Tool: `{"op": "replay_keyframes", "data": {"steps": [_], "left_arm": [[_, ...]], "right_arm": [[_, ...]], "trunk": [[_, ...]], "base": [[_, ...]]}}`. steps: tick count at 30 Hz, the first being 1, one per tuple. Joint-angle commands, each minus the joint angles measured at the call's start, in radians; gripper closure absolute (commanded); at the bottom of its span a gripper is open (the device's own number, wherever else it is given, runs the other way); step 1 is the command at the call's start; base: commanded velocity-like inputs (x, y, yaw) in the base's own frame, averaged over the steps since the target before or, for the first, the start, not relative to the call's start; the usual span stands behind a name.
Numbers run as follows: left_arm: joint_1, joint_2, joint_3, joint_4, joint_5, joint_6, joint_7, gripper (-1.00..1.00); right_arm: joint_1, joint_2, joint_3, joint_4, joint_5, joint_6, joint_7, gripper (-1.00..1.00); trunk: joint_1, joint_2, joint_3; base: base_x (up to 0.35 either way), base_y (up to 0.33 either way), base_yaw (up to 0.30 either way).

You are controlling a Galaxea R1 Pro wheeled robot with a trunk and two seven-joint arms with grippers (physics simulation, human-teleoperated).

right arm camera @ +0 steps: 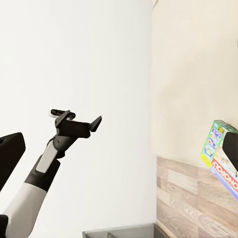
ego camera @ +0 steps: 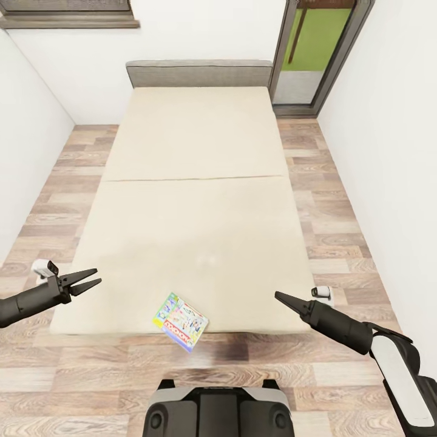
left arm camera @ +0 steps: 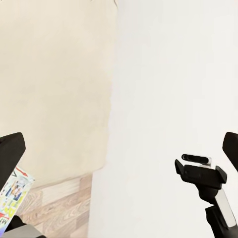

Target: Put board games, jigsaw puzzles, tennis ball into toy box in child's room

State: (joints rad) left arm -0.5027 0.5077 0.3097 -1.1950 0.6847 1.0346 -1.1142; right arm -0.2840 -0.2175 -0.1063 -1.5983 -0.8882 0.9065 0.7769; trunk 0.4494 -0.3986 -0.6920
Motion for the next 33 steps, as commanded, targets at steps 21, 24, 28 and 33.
{"op": "replay_keyframes", "data": {"steps": [21, 24, 28, 33], "left_arm": [[0.0, 0.0, -0.025, -0.001, -0.001, -0.002, -0.001, -1.0], [0.0, 0.0, -0.025, 0.0, -0.001, -0.004, -0.001, -1.0], [0.0, 0.0, -0.026, -0.001, -0.001, -0.005, -0.001, -1.0], [0.0, 0.0, -0.026, -0.001, -0.001, -0.005, -0.001, -1.0]], "right_arm": [[0.0, 0.003, 0.0, 0.0, 0.0, 0.005, 0.002, -1.0], [0.0, 0.002, 0.0, 0.0, 0.0, 0.005, 0.002, -1.0], [-0.001, 0.002, -0.001, 0.0, 0.0, 0.005, 0.002, -1.0], [-0.001, 0.003, -0.001, 0.0, 0.0, 0.005, 0.002, -1.0]], "trunk": [[0.001, -0.001, 0.033], [0.001, -0.001, 0.038], [0.001, -0.001, 0.045], [0.001, -0.001, 0.053]], "base": [[0.0, 0.0, 0.0], [0.0, 0.0, 0.0], [0.0, 0.0, 0.0], [0.0, 0.0, 0.0]]}}
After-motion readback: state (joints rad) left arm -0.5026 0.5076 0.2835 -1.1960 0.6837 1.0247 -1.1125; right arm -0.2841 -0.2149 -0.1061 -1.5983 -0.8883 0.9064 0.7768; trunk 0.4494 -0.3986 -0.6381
